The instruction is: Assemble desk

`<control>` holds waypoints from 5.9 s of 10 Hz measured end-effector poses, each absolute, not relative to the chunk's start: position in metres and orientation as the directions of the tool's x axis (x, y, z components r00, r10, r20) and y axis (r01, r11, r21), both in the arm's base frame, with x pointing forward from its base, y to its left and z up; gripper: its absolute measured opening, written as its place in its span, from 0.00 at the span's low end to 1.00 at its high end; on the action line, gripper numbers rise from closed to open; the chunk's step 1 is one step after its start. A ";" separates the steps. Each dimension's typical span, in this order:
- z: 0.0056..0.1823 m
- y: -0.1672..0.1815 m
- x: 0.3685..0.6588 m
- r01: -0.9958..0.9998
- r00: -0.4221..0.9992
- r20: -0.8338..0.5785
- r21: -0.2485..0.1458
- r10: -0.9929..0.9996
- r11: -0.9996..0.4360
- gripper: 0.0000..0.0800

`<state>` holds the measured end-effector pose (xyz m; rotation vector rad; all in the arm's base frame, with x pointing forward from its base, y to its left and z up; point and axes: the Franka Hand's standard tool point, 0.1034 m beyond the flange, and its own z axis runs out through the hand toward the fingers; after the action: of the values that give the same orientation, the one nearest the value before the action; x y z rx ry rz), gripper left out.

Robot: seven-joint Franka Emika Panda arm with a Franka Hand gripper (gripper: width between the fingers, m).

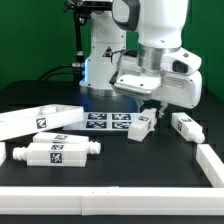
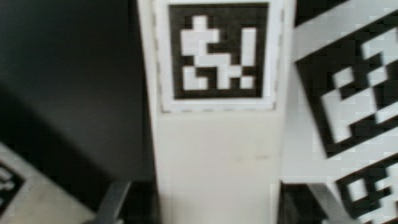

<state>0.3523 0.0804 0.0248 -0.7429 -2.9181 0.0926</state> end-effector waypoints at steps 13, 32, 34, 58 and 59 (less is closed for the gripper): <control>0.078 0.019 0.438 0.520 -0.854 -0.038 -0.107 0.520 0.847 0.81; 0.070 -0.044 0.492 0.907 0.406 -0.099 -0.079 0.909 -0.414 0.81; 0.068 -0.061 0.508 0.917 0.399 -0.042 0.019 0.916 -0.398 0.81; 0.026 -0.124 0.473 0.907 0.421 -0.024 0.029 0.907 -0.420 0.81; 0.026 -0.124 0.475 0.906 0.422 -0.018 0.042 0.907 -0.421 0.81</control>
Offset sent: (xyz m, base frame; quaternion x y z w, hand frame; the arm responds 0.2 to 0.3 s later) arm 0.0000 0.0000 0.0000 0.0000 0.0000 0.0000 1.0000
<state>0.4749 -0.1244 0.0259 -2.6860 -1.7140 -0.0124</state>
